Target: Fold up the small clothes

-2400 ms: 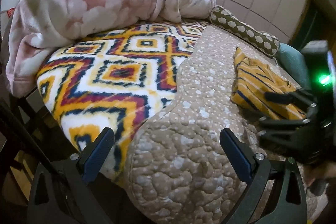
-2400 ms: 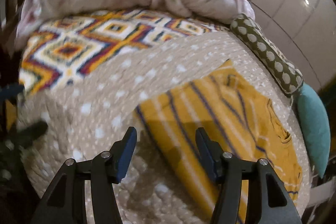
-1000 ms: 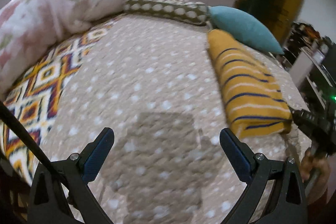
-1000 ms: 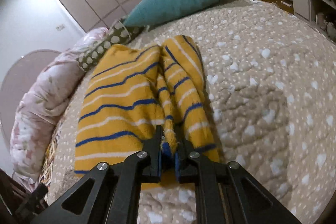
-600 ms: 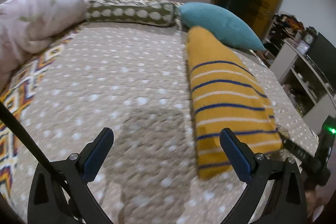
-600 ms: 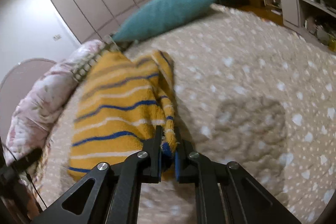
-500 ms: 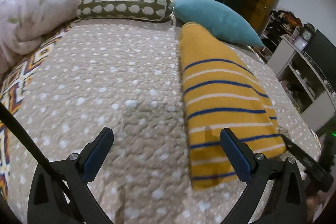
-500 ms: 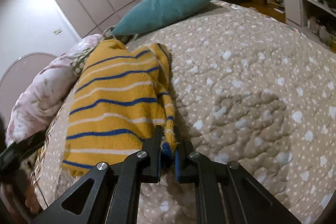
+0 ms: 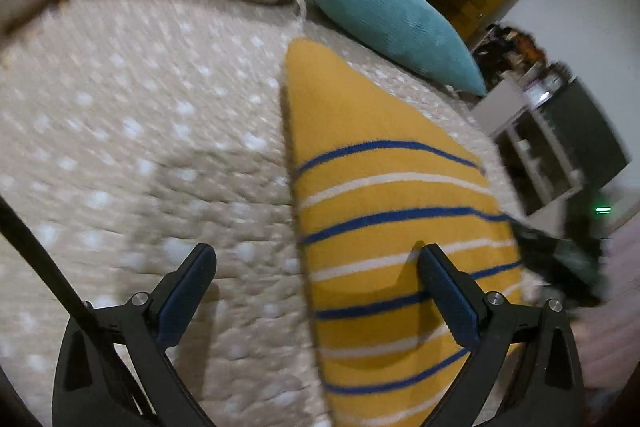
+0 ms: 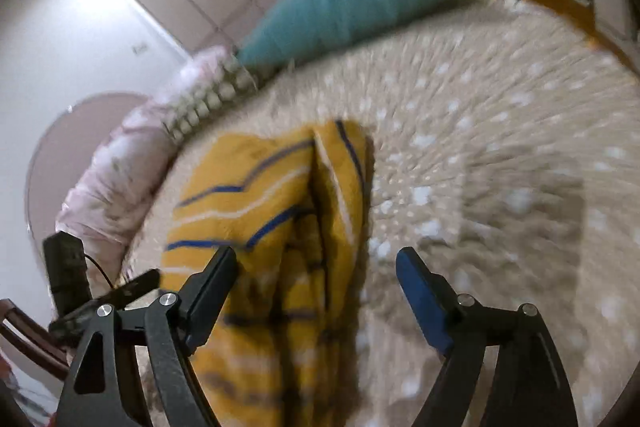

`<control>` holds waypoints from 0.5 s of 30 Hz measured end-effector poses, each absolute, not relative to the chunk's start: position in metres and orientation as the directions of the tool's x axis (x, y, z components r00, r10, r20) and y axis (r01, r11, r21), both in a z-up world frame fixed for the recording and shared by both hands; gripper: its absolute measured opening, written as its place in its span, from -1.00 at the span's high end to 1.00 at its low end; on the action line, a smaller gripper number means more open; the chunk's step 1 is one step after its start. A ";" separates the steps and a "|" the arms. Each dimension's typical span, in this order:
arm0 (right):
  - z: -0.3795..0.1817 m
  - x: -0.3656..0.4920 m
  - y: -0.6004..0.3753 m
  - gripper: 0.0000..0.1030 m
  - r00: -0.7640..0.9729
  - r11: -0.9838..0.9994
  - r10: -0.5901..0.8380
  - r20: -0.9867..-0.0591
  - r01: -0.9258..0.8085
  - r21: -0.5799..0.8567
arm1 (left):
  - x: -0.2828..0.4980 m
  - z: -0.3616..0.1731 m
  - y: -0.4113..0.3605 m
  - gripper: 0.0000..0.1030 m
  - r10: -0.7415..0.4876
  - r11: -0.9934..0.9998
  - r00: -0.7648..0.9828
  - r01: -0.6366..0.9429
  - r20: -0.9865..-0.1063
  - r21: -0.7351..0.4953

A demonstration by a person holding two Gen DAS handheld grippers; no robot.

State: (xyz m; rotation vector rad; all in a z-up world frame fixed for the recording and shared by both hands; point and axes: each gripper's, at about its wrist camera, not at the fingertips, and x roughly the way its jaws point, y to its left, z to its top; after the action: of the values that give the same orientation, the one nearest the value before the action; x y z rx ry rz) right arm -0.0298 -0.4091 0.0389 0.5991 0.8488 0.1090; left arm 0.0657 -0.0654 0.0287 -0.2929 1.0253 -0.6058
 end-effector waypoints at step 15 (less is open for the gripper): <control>0.078 -0.010 -0.413 0.38 0.763 0.798 0.311 -0.567 0.114 0.591 | 0.070 0.076 -0.130 -0.25 -0.555 0.816 0.363 0.412 -0.749 -0.405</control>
State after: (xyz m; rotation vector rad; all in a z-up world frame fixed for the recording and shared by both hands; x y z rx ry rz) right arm -0.0101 -0.4127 0.0781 0.6502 0.7064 0.1157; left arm 0.0703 -0.1296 0.0760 -0.1577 1.0248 -0.6252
